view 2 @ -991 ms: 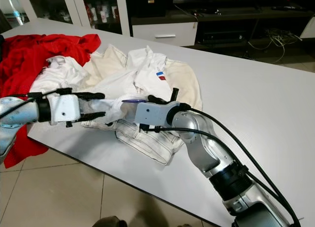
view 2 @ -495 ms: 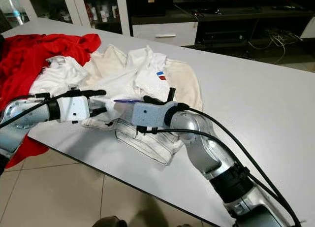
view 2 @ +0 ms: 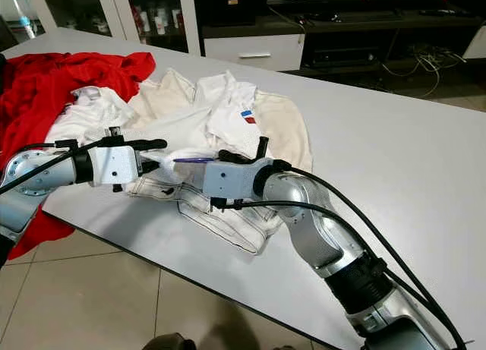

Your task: Hang hanger

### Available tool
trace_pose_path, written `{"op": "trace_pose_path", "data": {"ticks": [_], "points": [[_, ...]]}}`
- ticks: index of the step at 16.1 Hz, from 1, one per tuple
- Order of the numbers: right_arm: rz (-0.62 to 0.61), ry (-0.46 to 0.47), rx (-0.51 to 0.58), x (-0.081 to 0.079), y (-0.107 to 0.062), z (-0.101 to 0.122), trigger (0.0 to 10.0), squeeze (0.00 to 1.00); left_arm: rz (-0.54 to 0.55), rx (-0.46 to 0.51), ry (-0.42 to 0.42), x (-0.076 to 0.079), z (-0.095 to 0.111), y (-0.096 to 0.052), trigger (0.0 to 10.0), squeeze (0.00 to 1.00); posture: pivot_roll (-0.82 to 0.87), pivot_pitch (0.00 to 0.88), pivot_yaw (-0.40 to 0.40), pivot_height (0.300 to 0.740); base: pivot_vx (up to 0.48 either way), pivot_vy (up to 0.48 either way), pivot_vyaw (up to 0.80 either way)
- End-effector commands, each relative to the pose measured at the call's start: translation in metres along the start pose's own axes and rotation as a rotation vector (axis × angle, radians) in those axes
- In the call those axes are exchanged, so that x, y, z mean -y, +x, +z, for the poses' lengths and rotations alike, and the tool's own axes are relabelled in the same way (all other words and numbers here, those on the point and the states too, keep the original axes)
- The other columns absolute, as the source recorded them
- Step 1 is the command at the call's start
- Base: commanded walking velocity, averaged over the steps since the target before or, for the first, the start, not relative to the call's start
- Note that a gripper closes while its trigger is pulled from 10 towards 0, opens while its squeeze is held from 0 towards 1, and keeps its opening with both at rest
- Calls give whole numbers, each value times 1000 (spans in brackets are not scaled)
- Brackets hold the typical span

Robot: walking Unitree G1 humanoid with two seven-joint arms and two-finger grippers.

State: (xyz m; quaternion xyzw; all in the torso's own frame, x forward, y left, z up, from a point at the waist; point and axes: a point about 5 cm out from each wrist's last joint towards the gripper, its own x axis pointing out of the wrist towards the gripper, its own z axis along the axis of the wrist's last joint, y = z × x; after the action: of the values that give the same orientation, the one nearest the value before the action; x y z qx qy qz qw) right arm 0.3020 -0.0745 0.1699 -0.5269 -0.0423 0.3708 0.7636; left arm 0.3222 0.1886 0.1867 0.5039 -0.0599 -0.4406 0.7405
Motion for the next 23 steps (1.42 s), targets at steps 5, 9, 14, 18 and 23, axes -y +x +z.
{"op": "trace_pose_path", "data": {"ticks": [5, 9, 14, 18, 23], "points": [[-32, -41, 38, 5, -1, 5, 10000, 0, -24, -12, 26, 2, -1, -1, 0, 0, 158, 5, 37, 740, 0, 0, 0], [-52, -46, 32, 8, -1, 3, 10000, 0, -14, -40, 19, 3, -4, 2, 10000, 0, 156, 8, 36, 740, 0, 0, 0], [-71, -39, 29, 10, -1, 3, 10000, 0, -7, -60, 8, 5, -8, 0, 4510, 0, 158, 15, 36, 740, 0, 0, 0], [-97, 33, 54, 12, -5, 4, 10000, 1000, 8, -85, -14, 7, -13, -1, 5373, 0, 155, 18, 40, 740, 0, 0, 0], [-194, 146, 73, 28, -17, -2, 10000, 0, 11, -102, -34, 10, -16, -3, 0, 0, 155, 19, 40, 740, 0, 0, 0]]}}
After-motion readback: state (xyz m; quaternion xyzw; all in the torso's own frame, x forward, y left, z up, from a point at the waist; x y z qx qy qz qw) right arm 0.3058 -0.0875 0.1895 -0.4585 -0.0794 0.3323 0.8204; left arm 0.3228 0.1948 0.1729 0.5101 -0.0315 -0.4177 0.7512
